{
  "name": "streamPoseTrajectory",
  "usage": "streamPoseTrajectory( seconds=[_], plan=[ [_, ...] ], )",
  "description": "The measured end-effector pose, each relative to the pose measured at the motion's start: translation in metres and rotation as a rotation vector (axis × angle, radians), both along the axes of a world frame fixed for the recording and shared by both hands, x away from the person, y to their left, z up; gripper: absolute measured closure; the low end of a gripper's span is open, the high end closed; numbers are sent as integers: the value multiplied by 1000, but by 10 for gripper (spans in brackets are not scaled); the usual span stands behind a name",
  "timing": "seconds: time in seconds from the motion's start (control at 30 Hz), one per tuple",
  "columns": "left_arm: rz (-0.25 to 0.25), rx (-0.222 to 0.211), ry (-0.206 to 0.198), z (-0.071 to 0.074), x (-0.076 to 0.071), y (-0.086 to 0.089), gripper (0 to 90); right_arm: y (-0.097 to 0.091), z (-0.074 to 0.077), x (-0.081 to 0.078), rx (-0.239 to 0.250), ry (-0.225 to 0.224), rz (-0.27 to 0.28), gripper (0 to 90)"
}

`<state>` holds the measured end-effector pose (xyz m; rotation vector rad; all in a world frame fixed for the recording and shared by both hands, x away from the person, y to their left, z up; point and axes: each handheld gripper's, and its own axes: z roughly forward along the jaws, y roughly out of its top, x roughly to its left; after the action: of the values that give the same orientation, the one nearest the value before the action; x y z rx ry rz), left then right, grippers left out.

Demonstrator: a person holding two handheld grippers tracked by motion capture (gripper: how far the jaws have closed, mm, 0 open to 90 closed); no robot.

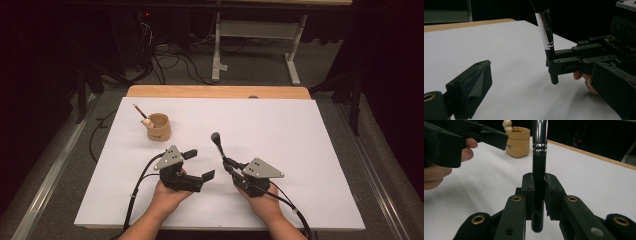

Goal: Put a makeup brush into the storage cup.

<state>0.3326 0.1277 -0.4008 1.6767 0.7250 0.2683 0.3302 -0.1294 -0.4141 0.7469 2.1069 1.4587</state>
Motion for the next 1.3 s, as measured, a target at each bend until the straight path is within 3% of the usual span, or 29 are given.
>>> streamPoseTrajectory(
  seconds=[0.67,1.1,1.3],
  plan=[
    [2,-27,1,2,-1,3,93,12,-3,-8,-10,-1,55,815],
    [0,-45,10,1,-2,3,187,20,-6,-13,-11,11,81,815],
    [2,-73,22,0,-1,5,276,22,-7,-13,-10,11,83,815]
  ],
)
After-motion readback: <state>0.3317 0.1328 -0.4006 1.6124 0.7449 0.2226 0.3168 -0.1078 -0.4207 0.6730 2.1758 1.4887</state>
